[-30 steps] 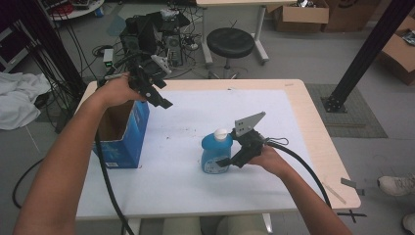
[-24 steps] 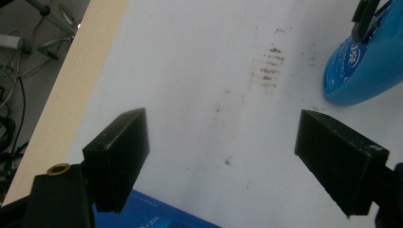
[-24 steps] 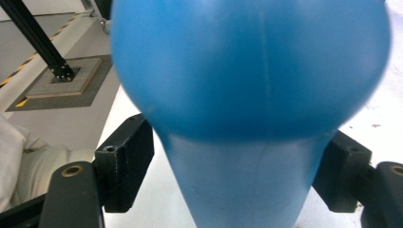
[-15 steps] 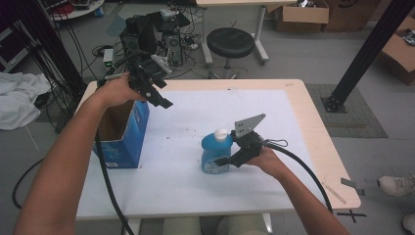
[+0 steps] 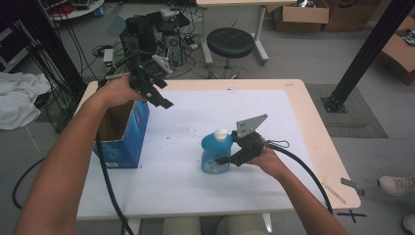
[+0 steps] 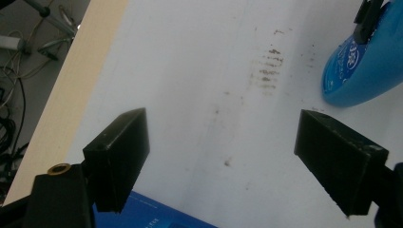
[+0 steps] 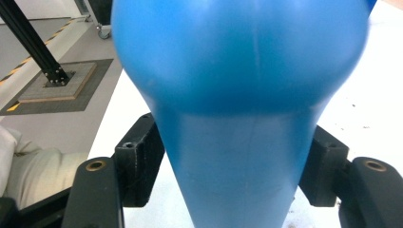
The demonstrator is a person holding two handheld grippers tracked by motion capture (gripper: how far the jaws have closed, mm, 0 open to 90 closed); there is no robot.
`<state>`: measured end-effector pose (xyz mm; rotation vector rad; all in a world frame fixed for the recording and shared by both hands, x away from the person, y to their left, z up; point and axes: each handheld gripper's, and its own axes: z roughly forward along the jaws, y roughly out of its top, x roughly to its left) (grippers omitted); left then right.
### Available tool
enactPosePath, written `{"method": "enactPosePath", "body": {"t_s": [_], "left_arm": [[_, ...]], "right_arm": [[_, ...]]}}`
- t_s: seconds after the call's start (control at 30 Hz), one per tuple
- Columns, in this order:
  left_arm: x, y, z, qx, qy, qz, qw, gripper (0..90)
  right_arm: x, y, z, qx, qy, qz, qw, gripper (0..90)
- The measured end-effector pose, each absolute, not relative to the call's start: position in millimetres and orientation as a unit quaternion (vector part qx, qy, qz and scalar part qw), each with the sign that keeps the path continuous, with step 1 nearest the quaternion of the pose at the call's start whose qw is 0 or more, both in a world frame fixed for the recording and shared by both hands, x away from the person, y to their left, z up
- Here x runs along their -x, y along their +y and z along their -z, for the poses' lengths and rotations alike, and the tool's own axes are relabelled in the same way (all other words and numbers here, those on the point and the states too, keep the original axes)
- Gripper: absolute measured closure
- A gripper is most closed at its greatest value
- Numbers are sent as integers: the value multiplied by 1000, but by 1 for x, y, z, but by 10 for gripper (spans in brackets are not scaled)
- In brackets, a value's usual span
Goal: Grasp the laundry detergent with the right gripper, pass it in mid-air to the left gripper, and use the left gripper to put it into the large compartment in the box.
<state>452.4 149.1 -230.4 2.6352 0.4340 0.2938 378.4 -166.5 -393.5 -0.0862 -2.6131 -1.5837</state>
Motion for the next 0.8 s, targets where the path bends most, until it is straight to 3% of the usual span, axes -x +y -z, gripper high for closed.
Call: {"method": "enactPosePath", "body": {"t_s": [0.8], "left_arm": [[-441, 141, 227, -958, 132, -106, 230, 199]], "right_arm": [[-374, -167, 389, 9, -851, 525, 0, 438]]}}
